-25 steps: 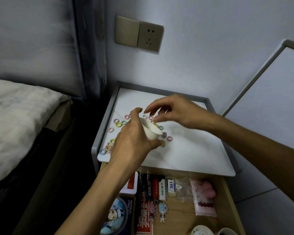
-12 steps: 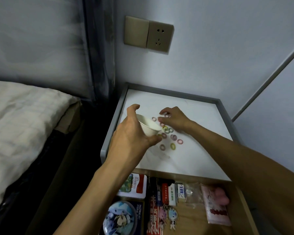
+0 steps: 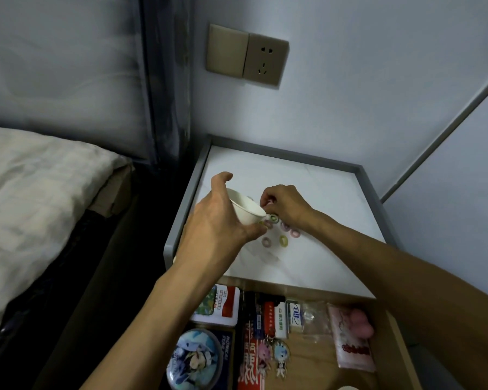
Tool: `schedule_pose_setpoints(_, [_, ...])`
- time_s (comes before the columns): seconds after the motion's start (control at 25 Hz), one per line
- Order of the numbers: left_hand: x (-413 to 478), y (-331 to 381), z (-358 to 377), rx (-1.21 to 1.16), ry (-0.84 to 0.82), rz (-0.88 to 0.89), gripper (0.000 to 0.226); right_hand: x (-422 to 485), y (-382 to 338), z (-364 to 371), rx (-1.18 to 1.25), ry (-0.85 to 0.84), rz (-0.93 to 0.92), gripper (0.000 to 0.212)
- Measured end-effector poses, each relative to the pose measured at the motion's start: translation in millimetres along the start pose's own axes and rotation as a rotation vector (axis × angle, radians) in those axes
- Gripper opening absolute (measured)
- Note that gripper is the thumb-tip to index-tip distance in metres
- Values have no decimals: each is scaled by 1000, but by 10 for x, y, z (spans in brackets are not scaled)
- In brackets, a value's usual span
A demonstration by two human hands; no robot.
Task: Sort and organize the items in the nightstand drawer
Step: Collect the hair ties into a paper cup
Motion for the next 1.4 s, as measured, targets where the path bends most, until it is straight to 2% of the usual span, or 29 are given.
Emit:
schedule_pose_setpoints(0.12, [20,6,20,-3,2,-1,98,-88,-185,-225,130,111,-40,4])
schedule_pose_setpoints(0.2, [44,12,52,13,0,-14,98,-243,-442,-452,276,153,-154,5])
schedule_pose_setpoints(0.28, [62,21,81,11,1,-22,99,-490,-744,-639,325,33,-297,4])
schedule_pose_setpoints(0.4, [72,21,109,-27,-3,-4,99,-822,-1051,-703,105,-266,-400,18])
schedule_pose_setpoints(0.48, [70,25,117,-38,-7,3,99,-865,-1018,-708,123,-275,-388,25])
schedule_pose_setpoints(0.56, [60,37,117,-38,-6,-11,99,-810,-853,-745,259,-113,-348,17])
schedule_pose_setpoints(0.64, [65,35,98,-32,5,-14,100,-675,-549,-716,227,56,-205,9])
schedule_pose_setpoints(0.68, [72,31,87,-28,7,-15,100,-611,-375,-653,116,75,-111,11])
schedule_pose_setpoints(0.8, [80,17,59,-23,7,-16,100,-455,33,-299,-110,-67,63,30])
schedule_pose_setpoints(0.88, [79,22,58,-15,7,-15,99,-387,110,-103,-81,-62,52,28])
schedule_pose_setpoints(0.96, [83,16,59,2,4,-13,98,-311,107,-7,-57,-8,5,17])
schedule_pose_setpoints(1.12, [86,-5,55,10,-3,-15,98,-246,104,58,-1,-28,-43,7])
schedule_pose_setpoints(1.28, [68,6,52,18,-10,-8,97,-234,94,65,-73,-70,-57,9])
schedule_pose_setpoints(1.4, [72,4,39,11,-4,-10,97,-227,48,54,-231,-116,-90,12])
Point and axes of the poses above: each hand's wrist, its own x-axis towards the middle knuckle, its own z-axis out of the palm, y = z × x, the point moved 1 cm from there along x, towards the middle knuckle, and after that the axes turned 10 degrees about -y, right-handed, at the moved point
